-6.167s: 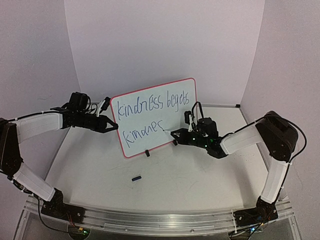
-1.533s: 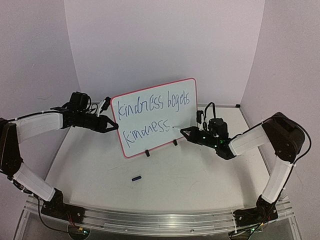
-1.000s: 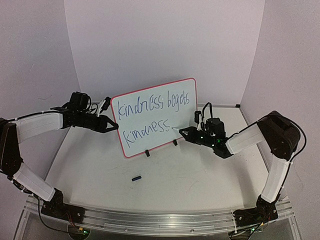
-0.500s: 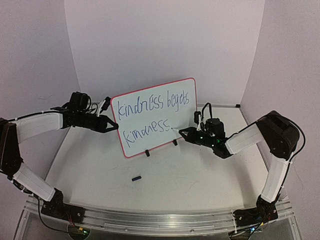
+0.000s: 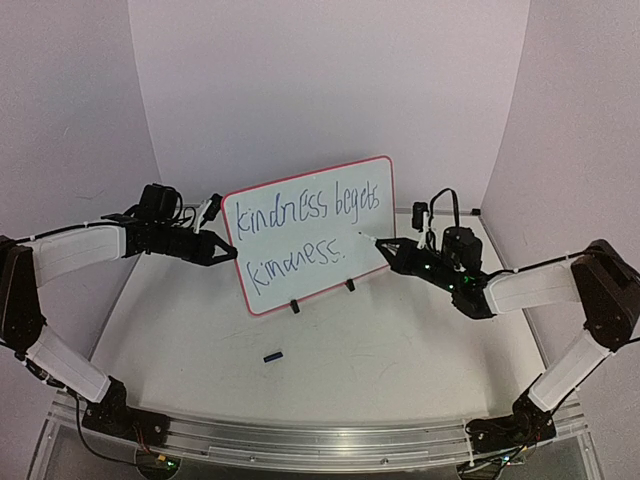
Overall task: Write a sentence on the whiteboard
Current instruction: Place the whiteboard at the center of the board.
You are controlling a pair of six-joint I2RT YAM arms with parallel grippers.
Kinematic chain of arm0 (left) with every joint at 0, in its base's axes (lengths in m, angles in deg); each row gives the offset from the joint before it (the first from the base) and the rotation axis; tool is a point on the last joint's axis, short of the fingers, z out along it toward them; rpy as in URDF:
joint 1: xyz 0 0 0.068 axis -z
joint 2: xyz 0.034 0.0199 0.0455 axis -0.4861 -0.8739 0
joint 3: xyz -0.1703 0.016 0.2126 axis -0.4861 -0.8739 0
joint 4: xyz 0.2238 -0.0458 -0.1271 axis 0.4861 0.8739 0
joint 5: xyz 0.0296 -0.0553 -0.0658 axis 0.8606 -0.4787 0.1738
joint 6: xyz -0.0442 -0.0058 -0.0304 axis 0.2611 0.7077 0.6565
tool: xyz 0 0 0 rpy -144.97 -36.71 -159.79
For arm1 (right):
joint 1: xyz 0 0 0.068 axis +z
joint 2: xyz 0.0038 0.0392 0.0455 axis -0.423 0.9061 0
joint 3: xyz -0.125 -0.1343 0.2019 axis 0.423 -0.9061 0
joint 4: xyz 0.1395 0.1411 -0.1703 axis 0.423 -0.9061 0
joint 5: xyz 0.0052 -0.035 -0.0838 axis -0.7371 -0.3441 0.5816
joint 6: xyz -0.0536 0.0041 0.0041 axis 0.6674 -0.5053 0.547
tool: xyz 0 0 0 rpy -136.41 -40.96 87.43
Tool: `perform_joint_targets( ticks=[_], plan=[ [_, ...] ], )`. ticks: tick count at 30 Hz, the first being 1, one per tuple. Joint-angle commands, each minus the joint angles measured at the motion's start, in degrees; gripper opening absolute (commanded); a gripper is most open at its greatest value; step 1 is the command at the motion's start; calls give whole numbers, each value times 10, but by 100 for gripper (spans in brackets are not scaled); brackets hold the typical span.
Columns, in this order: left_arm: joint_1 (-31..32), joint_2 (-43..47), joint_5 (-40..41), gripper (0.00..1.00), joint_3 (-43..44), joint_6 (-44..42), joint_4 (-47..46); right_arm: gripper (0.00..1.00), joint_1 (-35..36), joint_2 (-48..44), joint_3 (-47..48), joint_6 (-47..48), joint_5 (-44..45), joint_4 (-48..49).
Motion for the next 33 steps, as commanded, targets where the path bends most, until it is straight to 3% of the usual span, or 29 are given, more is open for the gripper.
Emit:
perform_joint_targets(
  ticks=[1, 3, 8, 15, 23, 33],
  plan=[
    [5, 2, 7, 4, 18, -12, 28, 0, -2, -43, -8, 38, 31, -30],
    [5, 0, 8, 8, 18, -9, 29, 0, -2, -56, -8, 45, 31, -44],
    [5, 8, 30, 30, 12, -4, 25, 0, -2, -86, -14, 58, 38, -71],
    [5, 33, 64, 40, -5, 0, 19, 0, -2, -118, -24, 70, 50, -93],
    [5, 93, 137, 62, -38, 11, 10, 0, -2, -145, -24, 71, 68, -130],
    [6, 232, 248, 65, -90, 19, -29, 0, -2, -178, 3, 69, 45, -251]
  ],
)
